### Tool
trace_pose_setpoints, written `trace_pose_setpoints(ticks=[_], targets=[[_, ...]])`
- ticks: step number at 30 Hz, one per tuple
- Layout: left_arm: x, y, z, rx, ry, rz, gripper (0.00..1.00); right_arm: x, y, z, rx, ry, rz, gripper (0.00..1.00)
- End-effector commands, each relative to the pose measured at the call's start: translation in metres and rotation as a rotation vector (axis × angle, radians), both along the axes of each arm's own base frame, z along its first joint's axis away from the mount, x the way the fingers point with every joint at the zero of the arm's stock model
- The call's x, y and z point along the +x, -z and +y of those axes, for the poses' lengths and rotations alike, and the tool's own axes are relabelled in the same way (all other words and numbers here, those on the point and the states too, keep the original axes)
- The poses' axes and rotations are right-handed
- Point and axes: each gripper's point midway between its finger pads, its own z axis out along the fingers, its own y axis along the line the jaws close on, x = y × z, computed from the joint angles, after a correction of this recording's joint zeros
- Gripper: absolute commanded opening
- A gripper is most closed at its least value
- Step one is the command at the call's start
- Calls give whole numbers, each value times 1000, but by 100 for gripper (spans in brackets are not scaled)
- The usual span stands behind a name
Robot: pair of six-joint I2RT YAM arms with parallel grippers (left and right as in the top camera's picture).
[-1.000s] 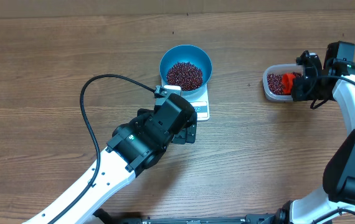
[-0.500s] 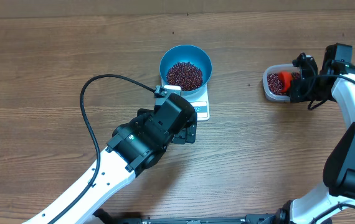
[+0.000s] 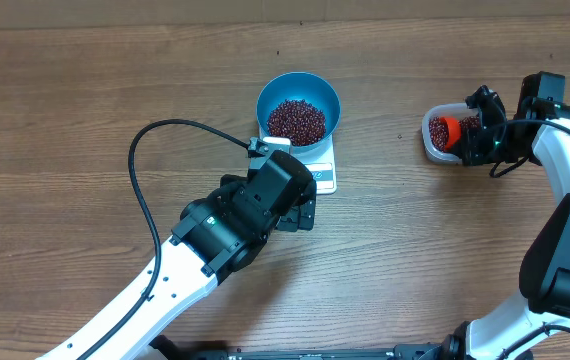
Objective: Scoop item into bowl and weigh 150g on scale
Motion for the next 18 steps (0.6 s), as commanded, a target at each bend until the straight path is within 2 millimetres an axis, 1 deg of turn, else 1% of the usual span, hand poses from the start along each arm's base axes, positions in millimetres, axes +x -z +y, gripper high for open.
trace_pose_setpoints(ticks=[1, 4, 18], targets=[[1, -1, 0, -2, -14, -4, 100, -2, 1, 17, 82, -34, 9, 4], [1, -1, 0, -2, -14, -4, 100, -2, -1, 21, 105, -39, 6, 4], [1, -1, 0, -1, -14, -4, 100, -4, -1, 23, 118, -39, 13, 4]])
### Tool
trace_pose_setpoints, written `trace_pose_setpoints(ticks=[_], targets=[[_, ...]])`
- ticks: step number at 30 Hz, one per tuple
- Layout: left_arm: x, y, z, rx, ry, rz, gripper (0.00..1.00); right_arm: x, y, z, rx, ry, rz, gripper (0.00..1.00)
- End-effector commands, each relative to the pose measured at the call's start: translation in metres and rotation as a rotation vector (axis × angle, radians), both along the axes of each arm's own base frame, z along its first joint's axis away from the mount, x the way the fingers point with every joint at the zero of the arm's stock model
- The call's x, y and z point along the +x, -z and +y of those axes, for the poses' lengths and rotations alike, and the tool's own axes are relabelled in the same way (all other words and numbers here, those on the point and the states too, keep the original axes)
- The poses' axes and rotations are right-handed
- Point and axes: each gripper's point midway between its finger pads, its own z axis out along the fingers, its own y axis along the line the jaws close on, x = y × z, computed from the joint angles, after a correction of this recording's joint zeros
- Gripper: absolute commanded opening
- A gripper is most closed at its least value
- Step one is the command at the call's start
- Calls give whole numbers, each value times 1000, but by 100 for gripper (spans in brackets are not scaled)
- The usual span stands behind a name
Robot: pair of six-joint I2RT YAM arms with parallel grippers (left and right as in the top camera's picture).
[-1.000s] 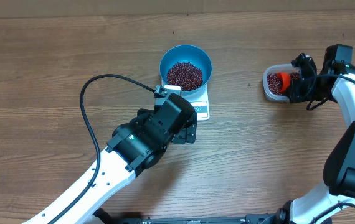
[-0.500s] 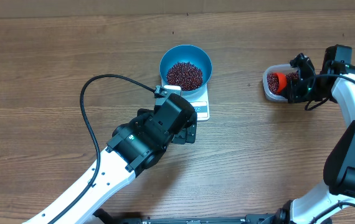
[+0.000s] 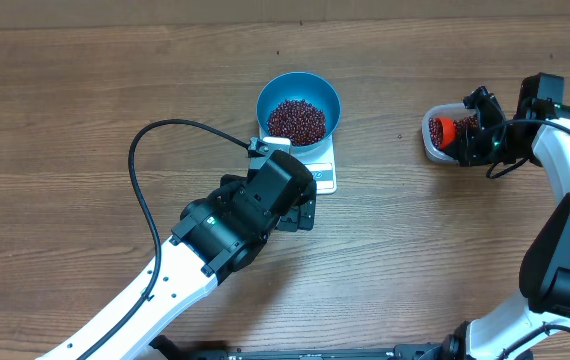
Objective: Scoop item into bowl and weigh 150g on scale
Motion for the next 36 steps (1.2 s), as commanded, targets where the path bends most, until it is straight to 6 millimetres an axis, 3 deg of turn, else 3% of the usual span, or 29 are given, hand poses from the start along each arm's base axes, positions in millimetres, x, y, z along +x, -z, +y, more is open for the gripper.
trace_pose_setpoints(ticks=[1, 16, 36], targets=[[1, -1, 0, -2, -14, -4, 99, -1, 2, 10, 43, -23, 8, 4], [1, -1, 0, -2, -14, -4, 99, -6, 3, 10, 52, -13, 36, 4], [1, -1, 0, -2, -14, -4, 100, -5, -5, -13, 151, 88, 14, 4]])
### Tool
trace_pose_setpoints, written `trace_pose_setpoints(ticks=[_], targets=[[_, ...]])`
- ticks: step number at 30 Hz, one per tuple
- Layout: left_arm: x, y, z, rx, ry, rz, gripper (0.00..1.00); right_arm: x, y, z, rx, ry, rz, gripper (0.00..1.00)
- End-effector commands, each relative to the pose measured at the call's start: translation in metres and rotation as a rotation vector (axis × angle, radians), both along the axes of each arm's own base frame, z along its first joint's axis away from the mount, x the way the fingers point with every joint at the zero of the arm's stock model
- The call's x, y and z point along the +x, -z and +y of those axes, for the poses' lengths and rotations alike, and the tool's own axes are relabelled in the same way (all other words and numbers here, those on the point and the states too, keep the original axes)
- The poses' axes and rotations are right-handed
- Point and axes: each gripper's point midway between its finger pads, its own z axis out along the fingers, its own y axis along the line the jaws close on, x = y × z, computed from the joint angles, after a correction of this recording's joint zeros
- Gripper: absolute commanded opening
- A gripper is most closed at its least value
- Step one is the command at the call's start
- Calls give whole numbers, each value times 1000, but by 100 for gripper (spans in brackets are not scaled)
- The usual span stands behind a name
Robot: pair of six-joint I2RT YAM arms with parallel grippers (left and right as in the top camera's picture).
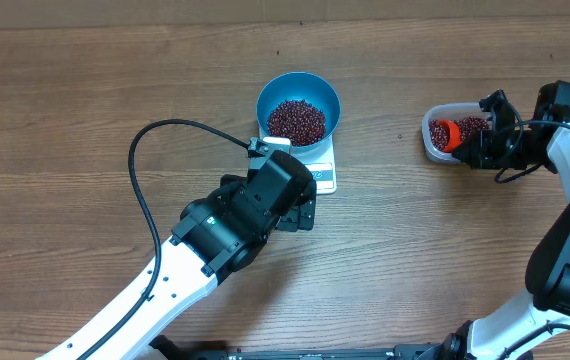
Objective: Scoop item into bowl and weigh 150g on scale
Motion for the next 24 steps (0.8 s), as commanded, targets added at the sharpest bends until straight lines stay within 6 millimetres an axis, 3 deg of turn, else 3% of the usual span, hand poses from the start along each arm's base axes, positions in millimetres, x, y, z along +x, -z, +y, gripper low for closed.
trace_pose_setpoints(ticks=[1, 8, 24], targets=[[1, -1, 0, -1, -14, -4, 99, 1, -2, 1, 46, 12, -6, 4], [1, -1, 0, -1, -14, -4, 99, -2, 21, 0, 150, 59, 66, 4], [1, -1, 0, -1, -14, -4, 100, 2, 21, -16, 258, 119, 33, 4]])
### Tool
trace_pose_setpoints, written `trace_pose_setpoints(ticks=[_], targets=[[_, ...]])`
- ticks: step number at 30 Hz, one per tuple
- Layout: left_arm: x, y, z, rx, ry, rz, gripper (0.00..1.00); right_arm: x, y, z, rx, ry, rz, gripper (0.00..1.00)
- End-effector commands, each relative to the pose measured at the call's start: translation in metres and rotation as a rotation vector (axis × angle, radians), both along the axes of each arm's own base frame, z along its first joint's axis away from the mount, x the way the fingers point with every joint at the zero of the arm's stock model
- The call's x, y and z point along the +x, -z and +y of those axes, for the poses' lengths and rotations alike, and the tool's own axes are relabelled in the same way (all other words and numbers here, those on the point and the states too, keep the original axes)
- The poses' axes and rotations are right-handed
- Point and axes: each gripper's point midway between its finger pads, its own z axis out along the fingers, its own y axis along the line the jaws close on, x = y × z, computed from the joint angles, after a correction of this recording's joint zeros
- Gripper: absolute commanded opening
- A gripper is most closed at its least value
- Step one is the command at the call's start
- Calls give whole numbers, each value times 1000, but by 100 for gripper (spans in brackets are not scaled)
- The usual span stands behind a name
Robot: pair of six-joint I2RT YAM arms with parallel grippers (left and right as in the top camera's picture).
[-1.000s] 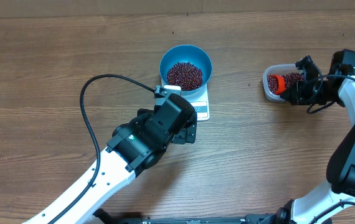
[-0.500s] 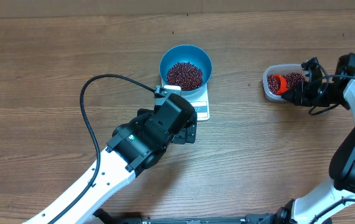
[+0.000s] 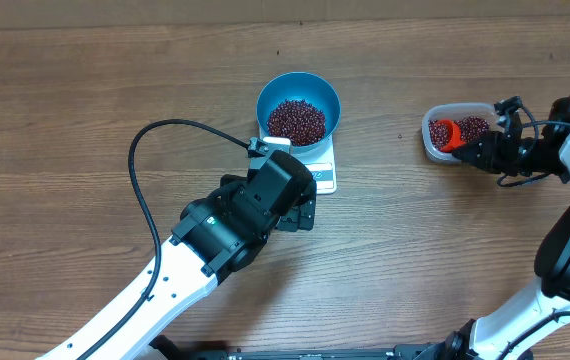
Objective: Scoop item into bowl and weigh 150g on scale
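A blue bowl (image 3: 298, 107) holding dark red beans stands on the white scale (image 3: 322, 170) at mid table. At the right, a clear container (image 3: 457, 131) also holds beans, with an orange scoop (image 3: 446, 133) lying in its left half. My right gripper (image 3: 481, 152) reaches in from the right at the container's near edge, shut on the scoop's handle. My left gripper (image 3: 299, 212) sits low at the scale's front left corner. Its fingers are hidden under the wrist.
A black cable (image 3: 145, 165) loops over the wood table (image 3: 65, 100) left of the left arm. The left arm runs from the bottom left up to the scale. The right arm comes in along the right edge.
My right arm has drawn back to the right, so more of the beans in the container show. The orange scoop stays in the container's left half. The left arm, bowl and scale are unchanged.
My right gripper was over the container with the orange scoop among the beans. Then the scoop sat slightly further left. After that the wrist stood further right, and now further still, with the scoop in the container. The left arm never moved.
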Motion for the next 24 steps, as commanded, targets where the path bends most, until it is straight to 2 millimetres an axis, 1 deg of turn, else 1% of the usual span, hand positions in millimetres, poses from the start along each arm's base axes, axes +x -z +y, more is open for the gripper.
trace_pose_setpoints(ticks=[1, 13, 24], targets=[[1, -1, 0, -2, -14, -4, 99, 1, 14, -12, 33, 33, 13, 4], [1, -1, 0, -2, -14, -4, 100, -2, -3, -36, 178, 133, -34, 4], [1, -1, 0, -2, -14, -4, 100, -4, -22, -31, 314, 156, -65, 4]])
